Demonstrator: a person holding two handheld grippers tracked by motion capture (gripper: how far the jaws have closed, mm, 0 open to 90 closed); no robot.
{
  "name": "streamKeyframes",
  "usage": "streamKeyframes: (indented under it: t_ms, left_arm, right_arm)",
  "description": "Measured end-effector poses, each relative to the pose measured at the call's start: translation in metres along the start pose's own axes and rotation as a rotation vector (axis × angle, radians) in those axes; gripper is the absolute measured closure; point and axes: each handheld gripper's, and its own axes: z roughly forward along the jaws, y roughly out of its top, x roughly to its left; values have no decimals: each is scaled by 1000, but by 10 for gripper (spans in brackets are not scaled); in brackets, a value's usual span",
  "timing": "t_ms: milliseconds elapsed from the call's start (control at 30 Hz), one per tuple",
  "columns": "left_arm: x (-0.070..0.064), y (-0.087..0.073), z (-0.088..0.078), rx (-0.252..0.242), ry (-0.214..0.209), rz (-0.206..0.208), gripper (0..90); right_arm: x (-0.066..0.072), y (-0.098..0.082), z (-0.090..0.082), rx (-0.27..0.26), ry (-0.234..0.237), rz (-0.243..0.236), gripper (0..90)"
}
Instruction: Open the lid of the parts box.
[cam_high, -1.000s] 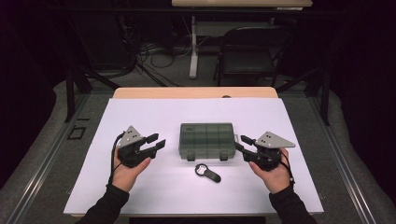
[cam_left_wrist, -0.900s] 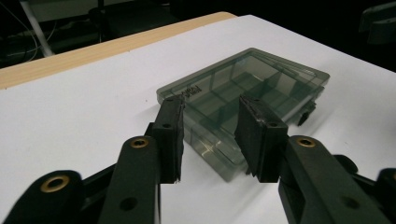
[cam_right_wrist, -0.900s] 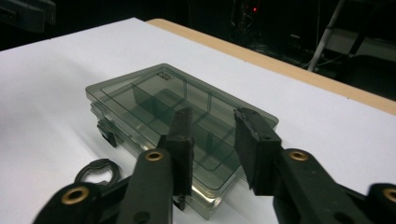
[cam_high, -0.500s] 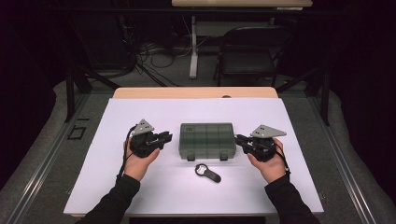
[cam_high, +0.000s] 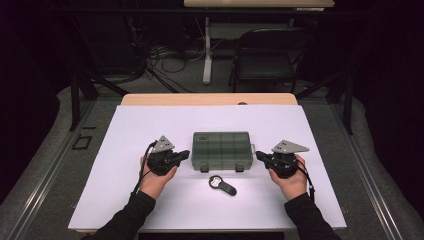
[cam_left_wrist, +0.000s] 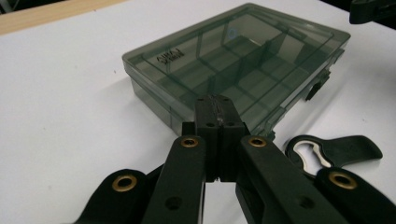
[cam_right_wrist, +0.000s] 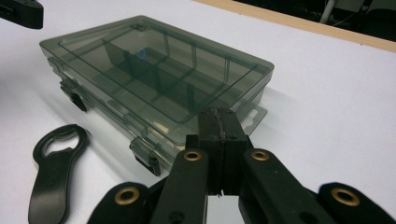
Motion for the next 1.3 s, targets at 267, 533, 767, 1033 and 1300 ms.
streamKeyframes:
  t_ms: [267, 533, 767, 1033, 1300]
  left_arm:
    - [-1, -9, 3, 36, 10, 9, 900]
    - [1, -17, 12, 89, 12, 8, 900]
    - [1, -20, 16, 112, 9, 11, 900]
    - [-2, -20, 18, 115, 3, 11, 900]
    - [-5, -18, 18, 108, -14, 21, 900]
  right_arm:
    - [2, -6, 5, 37, -16, -27, 900]
    - [-1, -15, 13, 91, 4, -35, 900]
    - [2, -17, 18, 121, 17, -48, 900]
    - [2, -18, 18, 131, 25, -39, 900]
    - [3, -16, 18, 117, 52, -33, 900]
